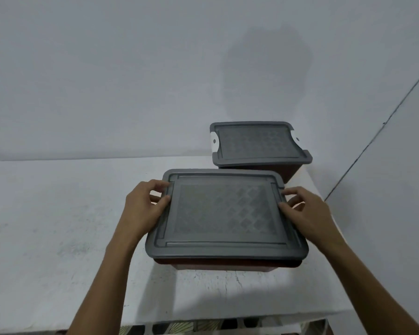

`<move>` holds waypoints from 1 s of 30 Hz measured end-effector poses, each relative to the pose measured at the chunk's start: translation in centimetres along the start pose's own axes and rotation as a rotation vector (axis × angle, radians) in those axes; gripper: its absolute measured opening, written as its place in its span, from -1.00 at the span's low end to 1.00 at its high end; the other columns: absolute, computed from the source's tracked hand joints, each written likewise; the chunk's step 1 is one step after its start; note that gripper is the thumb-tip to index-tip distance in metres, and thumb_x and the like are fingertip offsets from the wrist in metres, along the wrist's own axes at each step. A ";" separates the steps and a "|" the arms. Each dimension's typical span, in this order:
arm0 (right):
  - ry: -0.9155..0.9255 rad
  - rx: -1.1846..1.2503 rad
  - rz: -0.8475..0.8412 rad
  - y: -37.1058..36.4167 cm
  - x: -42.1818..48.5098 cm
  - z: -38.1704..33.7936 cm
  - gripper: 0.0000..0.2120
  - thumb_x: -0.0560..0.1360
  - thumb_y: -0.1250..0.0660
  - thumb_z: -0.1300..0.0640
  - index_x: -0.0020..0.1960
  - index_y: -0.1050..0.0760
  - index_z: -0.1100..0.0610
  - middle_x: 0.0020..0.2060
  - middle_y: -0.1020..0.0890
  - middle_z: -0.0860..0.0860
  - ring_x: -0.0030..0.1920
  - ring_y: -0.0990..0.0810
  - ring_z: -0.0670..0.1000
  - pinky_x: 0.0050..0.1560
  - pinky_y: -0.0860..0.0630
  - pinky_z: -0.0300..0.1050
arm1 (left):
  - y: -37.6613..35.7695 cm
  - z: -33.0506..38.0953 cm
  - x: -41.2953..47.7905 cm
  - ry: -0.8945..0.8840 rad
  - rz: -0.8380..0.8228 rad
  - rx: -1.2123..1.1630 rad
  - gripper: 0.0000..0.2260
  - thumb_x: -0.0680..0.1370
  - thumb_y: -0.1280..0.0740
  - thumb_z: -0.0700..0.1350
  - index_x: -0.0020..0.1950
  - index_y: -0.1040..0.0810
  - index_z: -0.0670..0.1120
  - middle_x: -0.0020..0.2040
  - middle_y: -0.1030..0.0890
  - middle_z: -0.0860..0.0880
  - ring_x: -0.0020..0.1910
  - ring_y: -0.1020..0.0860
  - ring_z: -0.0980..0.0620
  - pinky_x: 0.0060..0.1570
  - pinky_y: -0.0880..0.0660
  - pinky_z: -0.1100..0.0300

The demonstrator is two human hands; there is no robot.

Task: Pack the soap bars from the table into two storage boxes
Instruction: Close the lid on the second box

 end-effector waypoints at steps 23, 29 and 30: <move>-0.369 0.208 -0.002 -3.1 -2.1 3.5 -0.43 0.56 -0.31 -0.04 0.49 -0.24 0.12 0.39 -0.42 0.15 0.29 -0.48 0.18 0.27 -0.46 0.13 | -2.6 -3.1 -2.3 0.318 0.022 0.068 -0.53 0.50 -0.28 0.26 -0.18 -0.61 -0.15 -0.29 -0.63 -0.06 -0.27 -0.59 -0.04 -0.23 -0.54 0.02; -0.219 0.133 0.091 -3.1 -2.0 3.0 -0.76 0.56 -0.31 0.02 0.13 -0.44 0.14 -0.02 -0.61 0.08 -0.19 -0.58 -0.02 -0.17 -0.51 -0.19 | -2.6 -1.3 -2.9 0.044 0.157 0.393 -0.61 0.60 -0.21 0.13 -0.25 -0.51 -0.13 -0.45 -0.51 0.00 -0.46 -0.46 0.02 -0.45 -0.38 0.14; -0.181 0.113 0.112 -3.1 -2.0 3.0 -0.79 0.56 -0.31 0.03 0.11 -0.42 0.12 -0.03 -0.60 0.06 -0.20 -0.58 -0.03 -0.18 -0.53 -0.18 | -2.5 -1.1 -3.0 0.005 0.160 0.411 -0.64 0.61 -0.22 0.10 -0.24 -0.52 -0.13 -0.46 -0.49 0.00 -0.47 -0.45 0.01 -0.45 -0.35 0.14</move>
Point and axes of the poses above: each hand's wrist, its own x-axis towards the middle knuckle, its own y-axis out of the back of the hand, z = x × y, the point moved 3 cm from there along x, towards the middle knuckle
